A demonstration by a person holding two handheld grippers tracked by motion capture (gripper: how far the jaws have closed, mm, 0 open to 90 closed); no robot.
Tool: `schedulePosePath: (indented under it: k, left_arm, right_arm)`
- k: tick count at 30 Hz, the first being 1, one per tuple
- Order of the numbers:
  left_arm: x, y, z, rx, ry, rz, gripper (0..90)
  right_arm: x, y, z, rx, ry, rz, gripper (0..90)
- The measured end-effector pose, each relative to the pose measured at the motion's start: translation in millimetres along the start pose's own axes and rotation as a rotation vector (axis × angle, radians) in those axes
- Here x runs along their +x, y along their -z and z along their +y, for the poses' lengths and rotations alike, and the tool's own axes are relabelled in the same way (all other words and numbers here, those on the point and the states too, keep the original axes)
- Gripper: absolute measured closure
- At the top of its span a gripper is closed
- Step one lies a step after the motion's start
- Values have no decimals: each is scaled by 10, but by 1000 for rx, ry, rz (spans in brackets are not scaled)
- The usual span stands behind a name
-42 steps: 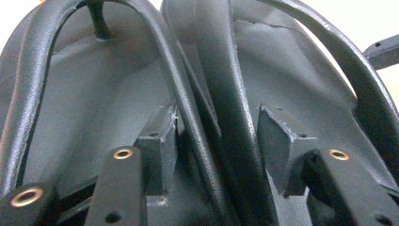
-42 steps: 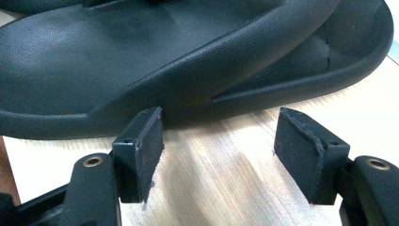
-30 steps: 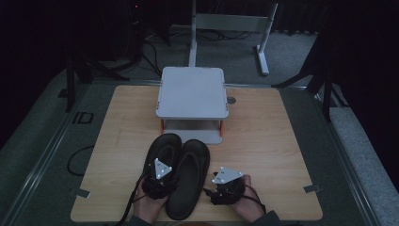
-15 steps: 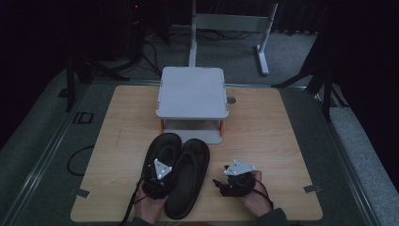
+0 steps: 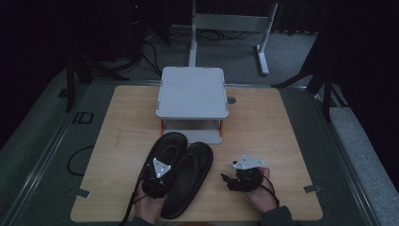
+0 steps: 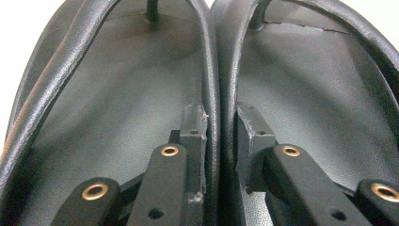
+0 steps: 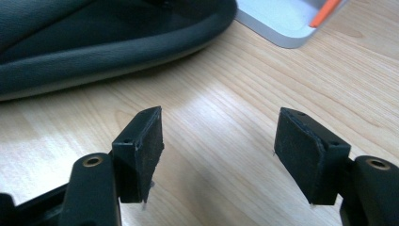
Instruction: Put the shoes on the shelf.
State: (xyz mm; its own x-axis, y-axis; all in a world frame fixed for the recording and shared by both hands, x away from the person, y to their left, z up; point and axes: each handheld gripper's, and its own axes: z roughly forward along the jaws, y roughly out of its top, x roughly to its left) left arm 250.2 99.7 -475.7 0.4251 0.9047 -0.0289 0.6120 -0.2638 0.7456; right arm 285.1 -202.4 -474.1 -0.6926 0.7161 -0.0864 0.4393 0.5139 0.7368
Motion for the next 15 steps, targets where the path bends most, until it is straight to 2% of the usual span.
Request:
schedulePosePath:
  k: [15]
  left_arm:
    - [-13, 34, 52, -13, -8, -11, 753]
  right_arm:
    - [-205, 46, -64, 0, -50, -45, 327]
